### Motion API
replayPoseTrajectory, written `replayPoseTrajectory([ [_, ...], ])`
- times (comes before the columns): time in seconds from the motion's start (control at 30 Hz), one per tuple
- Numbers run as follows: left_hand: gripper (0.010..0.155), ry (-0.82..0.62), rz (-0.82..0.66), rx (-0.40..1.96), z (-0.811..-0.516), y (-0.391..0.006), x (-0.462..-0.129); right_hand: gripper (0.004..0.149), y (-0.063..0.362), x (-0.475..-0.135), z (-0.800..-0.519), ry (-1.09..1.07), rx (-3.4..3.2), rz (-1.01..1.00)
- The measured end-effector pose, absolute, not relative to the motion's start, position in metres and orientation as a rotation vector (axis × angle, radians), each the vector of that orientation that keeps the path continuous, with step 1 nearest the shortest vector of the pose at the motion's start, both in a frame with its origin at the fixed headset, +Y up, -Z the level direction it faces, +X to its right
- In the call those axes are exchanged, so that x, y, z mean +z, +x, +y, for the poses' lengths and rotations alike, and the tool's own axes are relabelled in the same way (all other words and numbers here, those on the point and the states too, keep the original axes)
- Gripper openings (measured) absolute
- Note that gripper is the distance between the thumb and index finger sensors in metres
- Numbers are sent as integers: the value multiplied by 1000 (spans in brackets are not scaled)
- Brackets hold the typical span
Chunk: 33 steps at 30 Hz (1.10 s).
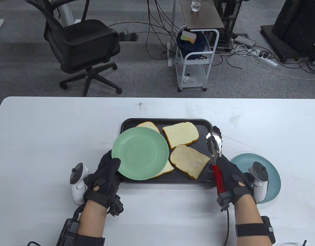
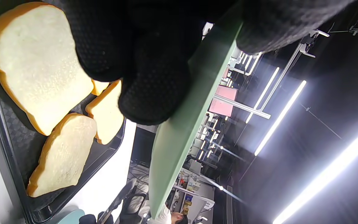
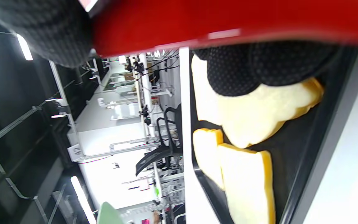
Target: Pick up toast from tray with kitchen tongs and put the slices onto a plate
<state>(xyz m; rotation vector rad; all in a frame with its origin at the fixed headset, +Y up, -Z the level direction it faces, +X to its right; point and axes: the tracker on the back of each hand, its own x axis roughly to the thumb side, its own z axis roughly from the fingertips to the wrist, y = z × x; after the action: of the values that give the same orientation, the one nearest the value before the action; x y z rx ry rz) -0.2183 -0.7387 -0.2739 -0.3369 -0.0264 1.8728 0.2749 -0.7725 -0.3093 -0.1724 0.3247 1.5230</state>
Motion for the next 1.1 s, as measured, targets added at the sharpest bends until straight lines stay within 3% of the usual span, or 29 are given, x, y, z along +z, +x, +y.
replayPoseTrajectory([
  [0.43,66,-355,-13,1881,-740,-219,-275,85,278,-366,-763,-424,1813,552],
  [0.73,66,-348,-16,1871,-740,-219,-276,84,266,-405,-777,-496,1900,632],
  [1.1,65,-347,-7,1887,-740,-221,-277,75,258,-416,-787,-610,1948,671],
])
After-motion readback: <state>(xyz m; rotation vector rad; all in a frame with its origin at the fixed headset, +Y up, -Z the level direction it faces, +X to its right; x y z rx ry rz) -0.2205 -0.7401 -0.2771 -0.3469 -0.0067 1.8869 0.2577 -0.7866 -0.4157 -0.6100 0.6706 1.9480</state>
